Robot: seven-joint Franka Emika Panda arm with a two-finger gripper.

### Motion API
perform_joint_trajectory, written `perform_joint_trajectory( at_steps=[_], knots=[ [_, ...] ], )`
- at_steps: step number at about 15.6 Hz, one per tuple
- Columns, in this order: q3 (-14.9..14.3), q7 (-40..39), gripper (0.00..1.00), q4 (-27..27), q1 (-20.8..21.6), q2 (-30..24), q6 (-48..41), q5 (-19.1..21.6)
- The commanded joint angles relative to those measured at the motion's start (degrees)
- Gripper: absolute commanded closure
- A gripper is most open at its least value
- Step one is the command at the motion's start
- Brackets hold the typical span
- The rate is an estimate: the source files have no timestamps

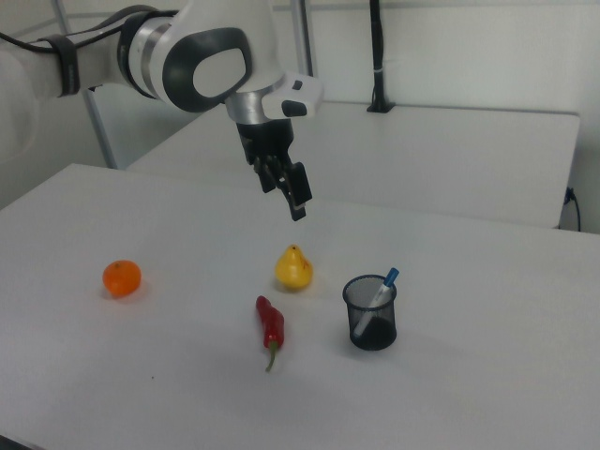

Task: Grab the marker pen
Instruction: 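Move the gripper over the black mesh pen cup toward the marker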

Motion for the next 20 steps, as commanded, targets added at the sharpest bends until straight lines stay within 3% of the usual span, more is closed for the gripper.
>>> perform_joint_trajectory(
  at_steps=[1, 9, 16, 20],
  knots=[
    [-0.2, -1.0, 0.0, -1.2, -2.2, 1.0, 6.5, -0.1],
    [-0.2, -6.3, 0.0, -0.9, -9.1, 6.9, 18.2, -0.2],
    [-0.3, -5.4, 0.0, -1.2, -9.4, 11.2, 21.7, -0.1],
    [-0.3, -1.0, 0.0, -0.9, -8.7, 13.7, 22.6, -0.3]
  ],
)
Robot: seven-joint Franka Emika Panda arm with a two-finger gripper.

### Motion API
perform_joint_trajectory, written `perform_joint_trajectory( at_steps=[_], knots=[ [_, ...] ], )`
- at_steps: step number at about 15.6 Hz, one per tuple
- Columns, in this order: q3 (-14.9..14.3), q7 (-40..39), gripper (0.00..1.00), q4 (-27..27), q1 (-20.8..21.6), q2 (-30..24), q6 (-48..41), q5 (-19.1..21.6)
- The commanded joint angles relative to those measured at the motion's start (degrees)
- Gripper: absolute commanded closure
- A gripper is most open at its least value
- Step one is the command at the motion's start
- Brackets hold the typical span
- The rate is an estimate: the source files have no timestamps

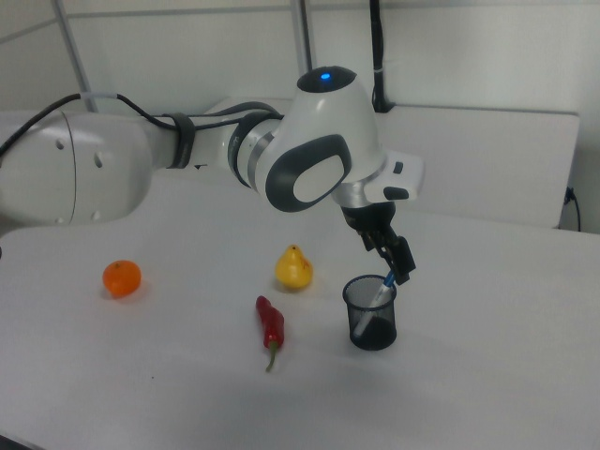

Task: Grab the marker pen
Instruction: 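Move the gripper over the black mesh pen cup toward the marker, then lower the gripper and close it on the blue-capped marker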

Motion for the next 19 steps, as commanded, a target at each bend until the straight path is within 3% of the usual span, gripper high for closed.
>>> perform_joint_trajectory(
  at_steps=[1, 4, 7, 10, 13, 19],
  knots=[
    [-0.2, 3.0, 0.05, -0.5, 1.3, 1.2, 3.0, -0.6],
    [-0.2, 5.2, 0.12, -0.5, 1.9, 2.1, 3.9, -2.2],
    [-0.1, 9.2, 0.14, -0.4, 2.1, 3.2, 4.1, -6.6],
    [-0.1, 9.0, 0.34, -0.4, 2.1, 4.1, 4.9, -6.9],
    [-0.1, 9.0, 0.41, -0.5, 2.1, 4.2, 8.4, -6.8],
    [-0.1, 8.9, 0.72, -0.4, 2.1, 5.0, 8.7, -6.9]
  ],
)
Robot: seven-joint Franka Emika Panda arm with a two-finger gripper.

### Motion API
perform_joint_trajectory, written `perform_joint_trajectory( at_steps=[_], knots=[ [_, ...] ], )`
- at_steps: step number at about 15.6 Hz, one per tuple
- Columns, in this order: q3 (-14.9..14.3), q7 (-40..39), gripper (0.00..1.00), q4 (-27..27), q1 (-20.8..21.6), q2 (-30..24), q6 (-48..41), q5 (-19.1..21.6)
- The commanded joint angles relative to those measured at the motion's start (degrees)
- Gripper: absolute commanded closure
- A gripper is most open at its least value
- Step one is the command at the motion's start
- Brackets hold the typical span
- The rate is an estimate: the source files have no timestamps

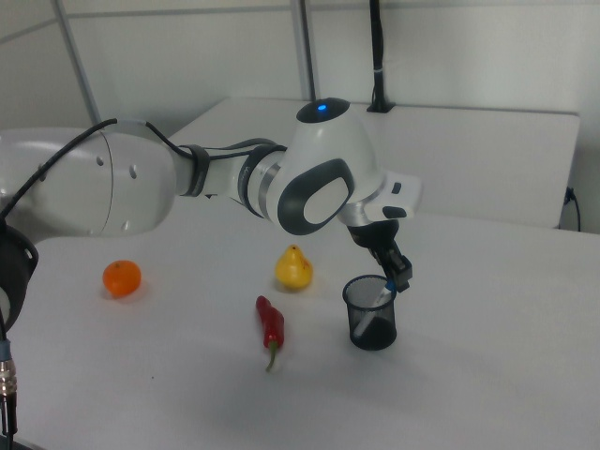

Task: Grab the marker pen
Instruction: 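Lower the gripper and close it on the blue-capped marker, then lift the marker up out of the pen cup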

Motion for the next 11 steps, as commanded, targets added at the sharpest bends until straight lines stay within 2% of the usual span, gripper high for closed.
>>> perform_joint_trajectory(
  at_steps=[1, 3, 11],
  knots=[
    [-0.3, 1.3, 0.77, -0.3, 0.6, 0.1, 1.4, -1.1],
    [-0.3, 0.6, 0.88, -0.3, 0.6, 0.0, 1.4, -1.0],
    [-0.3, 0.5, 0.93, 0.9, 0.1, -1.8, 1.3, -0.5]
  ],
)
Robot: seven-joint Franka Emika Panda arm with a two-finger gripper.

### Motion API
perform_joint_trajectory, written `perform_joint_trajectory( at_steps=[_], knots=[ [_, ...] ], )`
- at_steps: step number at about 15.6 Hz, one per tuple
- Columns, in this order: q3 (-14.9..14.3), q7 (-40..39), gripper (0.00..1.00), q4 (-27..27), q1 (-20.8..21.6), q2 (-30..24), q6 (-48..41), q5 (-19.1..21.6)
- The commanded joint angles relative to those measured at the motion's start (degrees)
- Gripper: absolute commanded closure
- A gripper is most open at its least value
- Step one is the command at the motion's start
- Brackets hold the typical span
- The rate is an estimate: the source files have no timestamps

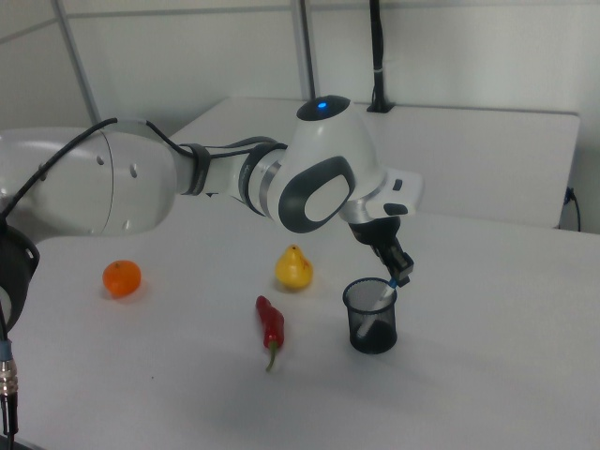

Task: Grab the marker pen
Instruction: 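Lift the marker up out of the pen cup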

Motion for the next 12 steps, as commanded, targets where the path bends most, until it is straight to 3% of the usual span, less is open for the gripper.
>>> perform_joint_trajectory(
  at_steps=[1, 12],
  knots=[
    [-0.3, 0.6, 0.93, 1.6, 0.1, -2.2, 1.0, -0.3],
    [0.2, 0.7, 0.92, 2.8, 0.7, -9.7, -2.6, 0.4]
  ],
)
